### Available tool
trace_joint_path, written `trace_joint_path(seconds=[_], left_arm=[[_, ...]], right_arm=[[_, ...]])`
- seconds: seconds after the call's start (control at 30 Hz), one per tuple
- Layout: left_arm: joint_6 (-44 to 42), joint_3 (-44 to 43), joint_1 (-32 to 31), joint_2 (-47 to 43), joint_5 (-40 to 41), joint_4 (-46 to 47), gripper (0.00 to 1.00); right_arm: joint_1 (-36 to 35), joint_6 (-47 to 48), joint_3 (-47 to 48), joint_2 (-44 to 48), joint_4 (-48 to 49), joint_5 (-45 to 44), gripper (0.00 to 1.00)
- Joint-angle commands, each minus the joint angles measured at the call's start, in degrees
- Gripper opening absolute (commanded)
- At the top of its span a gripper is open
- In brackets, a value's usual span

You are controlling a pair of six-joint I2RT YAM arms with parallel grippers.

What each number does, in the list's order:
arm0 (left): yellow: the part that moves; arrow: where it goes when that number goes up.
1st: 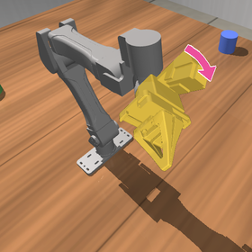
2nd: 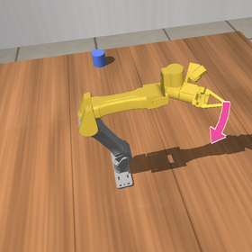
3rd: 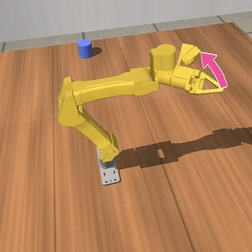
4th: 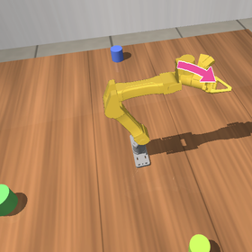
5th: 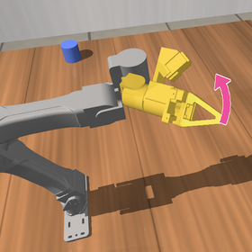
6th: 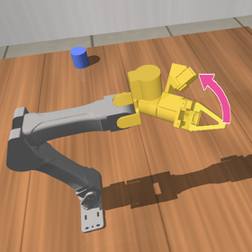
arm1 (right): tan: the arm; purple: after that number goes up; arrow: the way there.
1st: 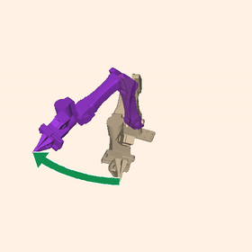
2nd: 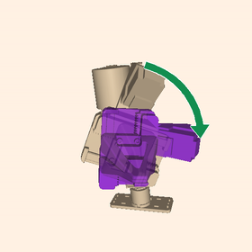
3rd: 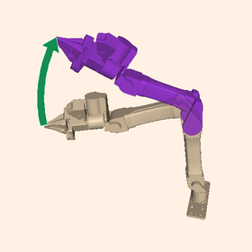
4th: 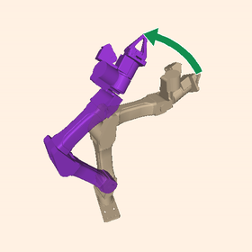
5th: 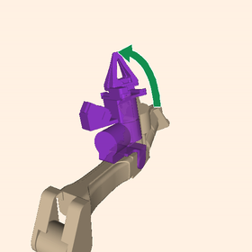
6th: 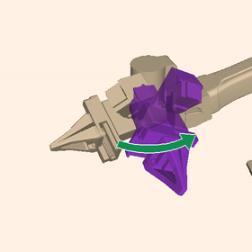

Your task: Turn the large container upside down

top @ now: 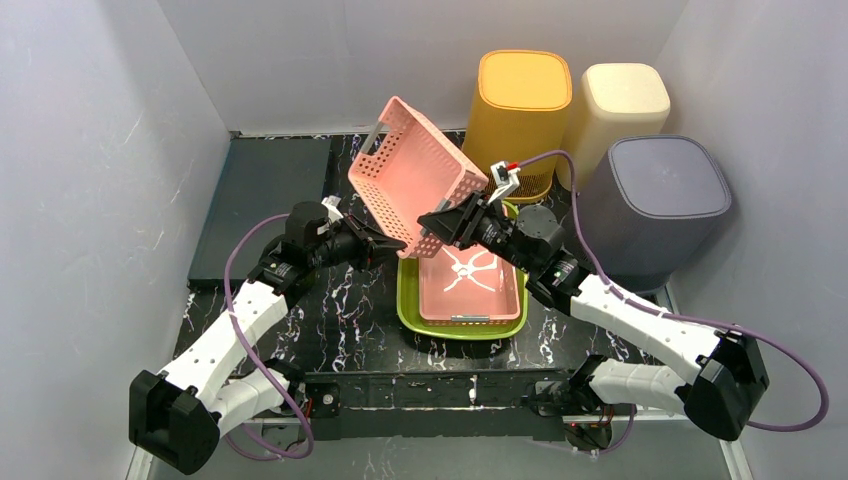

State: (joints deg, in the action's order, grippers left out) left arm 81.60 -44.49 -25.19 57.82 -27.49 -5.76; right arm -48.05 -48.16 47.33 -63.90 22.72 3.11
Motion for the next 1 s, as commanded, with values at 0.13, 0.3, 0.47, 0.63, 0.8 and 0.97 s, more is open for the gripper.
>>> trace_joint_path(seconds=[0.13,0.3,0.47,0.63,0.8,0.97], left_arm=[[0.6,1.2,0.2,-1.3,-1.6,3.9,0.00],[0.7,1.6,0.2,-1.1,-2.2,4.5,0.00],[0.8,1.6,0.2,-1.0,-2.3,4.7,0.00],[0.7,1.5,0.2,-1.0,-2.4,4.7,0.00],[0.6,1.7,0.2,-1.0,-2.6,4.9,0.00],[0.2,2.1,0.2,-1.0,-2.7,4.3,0.00]], right_arm=[[-1.8,0.6,0.8,-0.2,8.2,-1.9,0.33],[-1.8,0.6,0.3,0.3,8.8,-2.9,0.39],[-1.9,0.5,0.0,0.4,9.7,-6.8,0.43],[-2.4,1.7,0.9,-0.7,9.7,-8.1,0.39],[-3.0,2.6,1.9,-1.7,9.2,-7.5,0.26],[-3.6,5.3,3.9,-1.7,7.9,-6.2,0.06]])
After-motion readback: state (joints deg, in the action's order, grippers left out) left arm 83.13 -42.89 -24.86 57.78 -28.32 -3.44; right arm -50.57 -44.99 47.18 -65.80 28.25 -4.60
